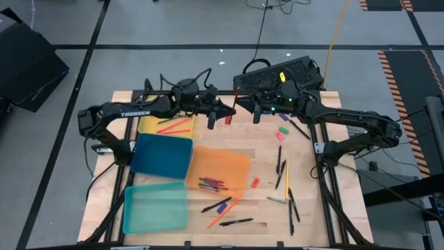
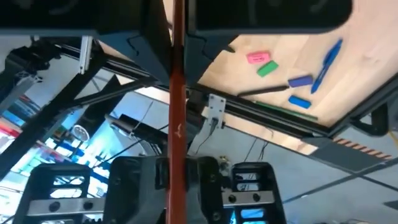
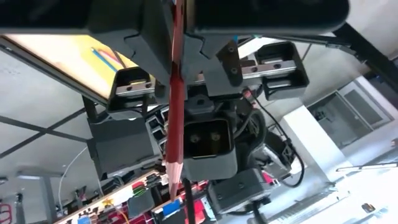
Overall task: Sort crayons/erasers/pens/pencils in bins
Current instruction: Put the brown pencil into yellow bin, then put the yellow pencil into yellow bin
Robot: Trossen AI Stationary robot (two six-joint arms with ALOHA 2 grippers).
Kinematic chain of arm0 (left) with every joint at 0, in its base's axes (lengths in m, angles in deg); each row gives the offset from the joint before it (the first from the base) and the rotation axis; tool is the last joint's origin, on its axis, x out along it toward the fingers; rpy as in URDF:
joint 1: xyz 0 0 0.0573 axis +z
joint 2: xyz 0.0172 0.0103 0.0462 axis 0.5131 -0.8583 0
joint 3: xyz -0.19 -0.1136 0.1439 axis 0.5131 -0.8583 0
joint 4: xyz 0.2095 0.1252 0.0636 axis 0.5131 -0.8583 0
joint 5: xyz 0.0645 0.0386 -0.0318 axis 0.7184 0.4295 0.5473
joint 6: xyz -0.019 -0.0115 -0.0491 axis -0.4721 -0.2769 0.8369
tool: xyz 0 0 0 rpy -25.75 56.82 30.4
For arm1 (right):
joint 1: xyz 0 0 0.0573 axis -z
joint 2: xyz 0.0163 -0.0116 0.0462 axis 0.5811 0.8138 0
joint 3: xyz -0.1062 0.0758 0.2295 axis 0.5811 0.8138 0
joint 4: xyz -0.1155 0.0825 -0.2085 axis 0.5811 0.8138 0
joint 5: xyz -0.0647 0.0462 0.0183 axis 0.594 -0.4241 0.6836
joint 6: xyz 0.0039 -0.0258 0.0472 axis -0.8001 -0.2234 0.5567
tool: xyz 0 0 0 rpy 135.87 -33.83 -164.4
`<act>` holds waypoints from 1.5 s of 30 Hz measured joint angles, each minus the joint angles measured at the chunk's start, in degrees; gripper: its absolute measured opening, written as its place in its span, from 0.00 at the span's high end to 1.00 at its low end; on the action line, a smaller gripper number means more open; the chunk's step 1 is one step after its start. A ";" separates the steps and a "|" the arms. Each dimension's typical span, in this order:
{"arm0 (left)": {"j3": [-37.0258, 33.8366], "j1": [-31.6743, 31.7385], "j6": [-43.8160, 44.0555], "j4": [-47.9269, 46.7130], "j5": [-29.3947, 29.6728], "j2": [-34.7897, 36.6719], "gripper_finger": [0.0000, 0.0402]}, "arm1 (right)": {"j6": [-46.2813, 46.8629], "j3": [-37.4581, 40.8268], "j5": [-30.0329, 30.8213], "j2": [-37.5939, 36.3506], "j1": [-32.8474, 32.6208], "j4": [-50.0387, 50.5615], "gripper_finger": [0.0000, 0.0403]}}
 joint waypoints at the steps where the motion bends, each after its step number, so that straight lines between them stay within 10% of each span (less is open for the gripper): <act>1: 0.00 0.00 -0.01 -0.09 0.53 0.00 0.95 | -0.24 0.00 0.15 0.01 0.01 0.01 0.95; 9: 2.83 2.23 -9.12 -23.70 5.81 4.95 0.95 | -4.99 0.00 0.39 -1.04 -1.05 3.35 0.71; 16: 11.15 5.54 -28.32 -71.21 30.91 10.22 0.95 | -10.19 -0.04 2.30 -3.23 -3.15 22.14 0.52; 21: 5.55 8.60 -35.18 -87.55 42.77 11.14 0.95 | -12.21 -0.02 9.13 -3.17 -8.09 32.94 0.51; 36: -22.79 12.76 -42.69 -56.19 51.05 9.87 0.92 | -8.23 -0.02 17.14 -3.15 -15.54 40.70 0.51; 45: -23.44 14.36 -43.30 -51.60 52.62 7.95 0.65 | 12.72 -0.02 16.89 -1.26 -20.75 60.67 0.51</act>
